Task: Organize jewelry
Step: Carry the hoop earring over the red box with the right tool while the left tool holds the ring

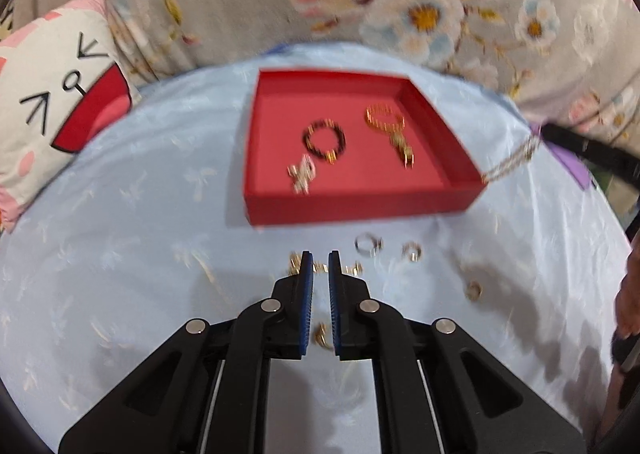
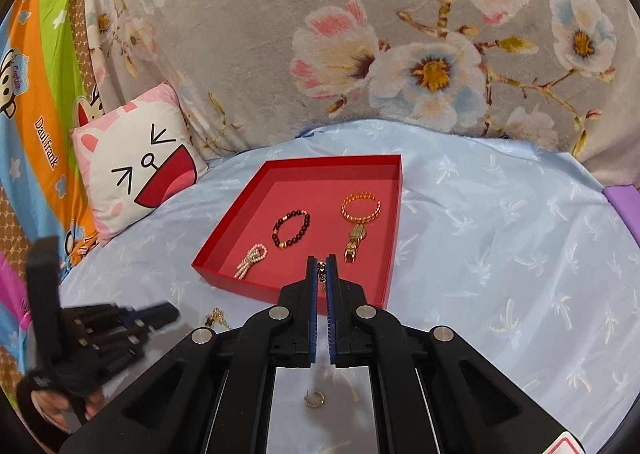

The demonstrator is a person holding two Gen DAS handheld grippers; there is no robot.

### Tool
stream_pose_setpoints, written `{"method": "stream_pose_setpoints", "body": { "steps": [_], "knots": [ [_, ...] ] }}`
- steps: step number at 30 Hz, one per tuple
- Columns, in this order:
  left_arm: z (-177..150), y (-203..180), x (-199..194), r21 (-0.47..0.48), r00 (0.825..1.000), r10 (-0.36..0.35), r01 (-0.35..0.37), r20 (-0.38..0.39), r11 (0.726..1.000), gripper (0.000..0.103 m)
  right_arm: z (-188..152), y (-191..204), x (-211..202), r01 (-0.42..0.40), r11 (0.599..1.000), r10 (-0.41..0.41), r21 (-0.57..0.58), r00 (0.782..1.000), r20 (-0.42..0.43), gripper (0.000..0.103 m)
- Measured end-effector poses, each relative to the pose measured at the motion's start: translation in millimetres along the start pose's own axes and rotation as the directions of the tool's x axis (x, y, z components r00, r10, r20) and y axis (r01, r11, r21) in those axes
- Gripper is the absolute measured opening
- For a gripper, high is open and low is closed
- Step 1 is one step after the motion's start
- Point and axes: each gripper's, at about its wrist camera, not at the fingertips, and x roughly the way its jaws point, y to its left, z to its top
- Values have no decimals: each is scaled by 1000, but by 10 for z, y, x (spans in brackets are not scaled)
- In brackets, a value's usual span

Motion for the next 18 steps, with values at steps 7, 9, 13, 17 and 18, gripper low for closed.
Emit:
{"method": "stream_pose_setpoints", "body": {
  "steps": [7,9,13,17,18],
  "knots": [
    [-256,-25,289,1,996,5,-5,-85,1000,7,-87,-2,18,-8,1000,8,8,1000,-13,4],
    [-286,-20,309,0,996,7,-7,-85,1000,7,-94,4,21,-10,1000,10,6,1000,-13,4],
    [-325,-39,323,7,997,11,-11,-80,1000,7,-113,12,51,-12,1000,13,4,1000,-21,4],
    [-315,-24,315,5,997,10,-10,-71,1000,4,-115,10,60,-13,1000,13,7,1000,-23,4],
    [-303,-15,296,3,998,8,-8,-67,1000,3,-113,10,60,-14,1000,14,6,1000,-22,4]
  ]
}}
